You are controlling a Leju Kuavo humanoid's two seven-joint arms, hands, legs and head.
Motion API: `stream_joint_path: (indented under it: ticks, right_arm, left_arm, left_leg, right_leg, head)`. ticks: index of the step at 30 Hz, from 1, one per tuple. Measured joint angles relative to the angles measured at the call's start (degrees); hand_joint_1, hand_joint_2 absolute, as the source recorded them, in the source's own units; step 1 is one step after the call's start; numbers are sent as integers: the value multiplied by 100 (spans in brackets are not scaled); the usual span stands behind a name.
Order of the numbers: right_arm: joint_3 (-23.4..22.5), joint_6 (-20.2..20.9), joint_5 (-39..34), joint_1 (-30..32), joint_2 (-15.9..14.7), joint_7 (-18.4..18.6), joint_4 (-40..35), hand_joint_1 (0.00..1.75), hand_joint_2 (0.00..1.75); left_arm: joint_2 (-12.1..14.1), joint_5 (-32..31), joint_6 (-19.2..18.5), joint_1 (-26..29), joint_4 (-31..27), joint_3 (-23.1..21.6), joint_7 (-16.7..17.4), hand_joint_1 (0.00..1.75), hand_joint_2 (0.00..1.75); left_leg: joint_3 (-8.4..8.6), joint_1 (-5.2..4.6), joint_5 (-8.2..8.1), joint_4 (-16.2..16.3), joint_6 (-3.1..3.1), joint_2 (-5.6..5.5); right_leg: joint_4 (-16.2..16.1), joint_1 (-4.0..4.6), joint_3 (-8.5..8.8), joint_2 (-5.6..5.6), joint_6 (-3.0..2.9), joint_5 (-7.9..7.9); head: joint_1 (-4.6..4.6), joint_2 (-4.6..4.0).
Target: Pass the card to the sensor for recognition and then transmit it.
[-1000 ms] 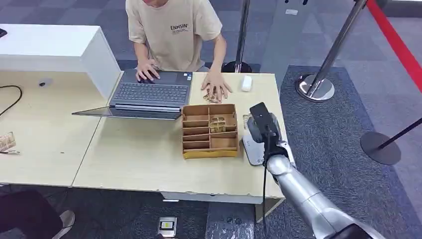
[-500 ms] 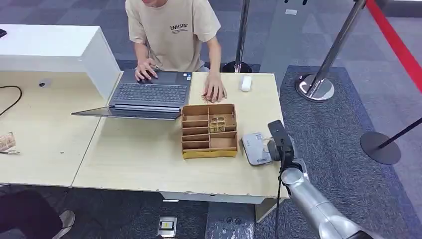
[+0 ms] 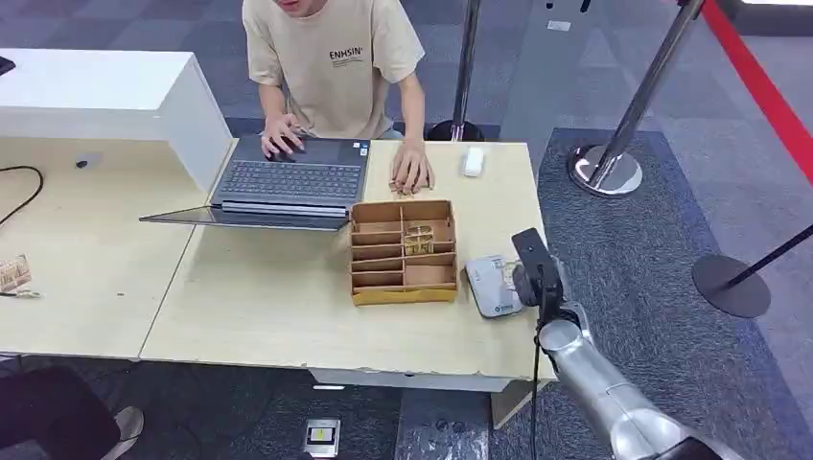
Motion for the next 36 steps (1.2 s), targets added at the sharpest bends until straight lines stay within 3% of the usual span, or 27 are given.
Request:
stream_joint_path:
  ticks: [5, 10, 14, 17, 21, 29, 33, 34, 35, 36]
  right_arm:
    - [0, 153, -385, -236, 30, -129, -660, 175, 175]
    - [57, 169, -132, -567, 52, 360, -1764, 175, 175]
    - [219, 151, 766, -918, 66, 678, -2366, 175, 175]
    - [500, 179, 1865, -1302, 109, 981, -2571, 175, 175]
    - [873, 320, 2897, -1766, 219, 1145, -2535, 175, 175]
    - [1952, 615, 5371, -2548, 568, 1339, -1578, 175, 175]
    - [2407, 693, 5730, -2617, 688, 1315, -1143, 175, 175]
    - [2505, 700, 5779, -2622, 715, 1311, -1047, 141, 175]
    - [2588, 700, 5809, -2621, 730, 1311, -955, 0, 175]
    - [2671, 700, 5820, -2622, 747, 1311, -871, 0, 175]
  left_arm:
    - [20, -24, -7, 4, 2, -2, -13, 0, 0]
    - [31, -92, -68, -10, 2, -2, -20, 0, 0]
    - [31, -182, -136, -44, 2, -9, -11, 0, 0]
    - [31, -243, -194, -92, 2, -57, 2, 0, 0]
    - [24, -299, -249, -181, 0, -107, 4, 0, 0]
    - [-28, -396, -361, -417, -2, -160, 20, 0, 0]
    - [-65, -387, -378, -453, -2, -190, 28, 0, 0]
    - [-72, -389, -383, -453, -2, -199, 42, 0, 0]
    - [-77, -389, -398, -453, -2, -208, 44, 0, 0]
    - [-83, -389, -413, -453, -2, -221, 55, 0, 0]
  left_leg:
    - [-9, 0, 4, 0, 0, 1]
    - [-16, 1, 4, 0, 0, 1]
    - [-21, 1, 4, 0, 0, 1]
    - [-21, 1, 4, 0, 0, 2]
    - [-25, 2, 7, 0, -1, 0]
    - [-27, 2, 7, 0, -2, -5]
    - [-28, 2, 7, 0, -1, -5]
    - [-28, 2, 6, 0, -1, -4]
    - [-30, 2, 6, 0, -1, -4]
    - [-32, 2, 6, 0, -1, -4]
  right_leg:
    - [3, 1, -9, 0, -2, 1]
    - [5, 2, -20, 0, -3, 1]
    - [6, 2, -22, -1, -3, 1]
    - [6, 2, -23, 0, -3, 1]
    - [6, 2, -24, -1, -3, 1]
    - [7, 2, -25, -4, -3, 1]
    - [6, 2, -27, -4, -3, 0]
    - [6, 2, -28, -4, -3, 0]
    - [6, 2, -30, -4, -3, 0]
    - [6, 2, -32, -4, -3, 0]
  head:
    - [-2, 0]
    - [-2, 0]
    - [-2, 0]
    - [-2, 0]
    - [0, 0]
    - [0, 0]
    - [-2, 0]
    - [-2, 0]
    - [0, 0]
    - [0, 0]
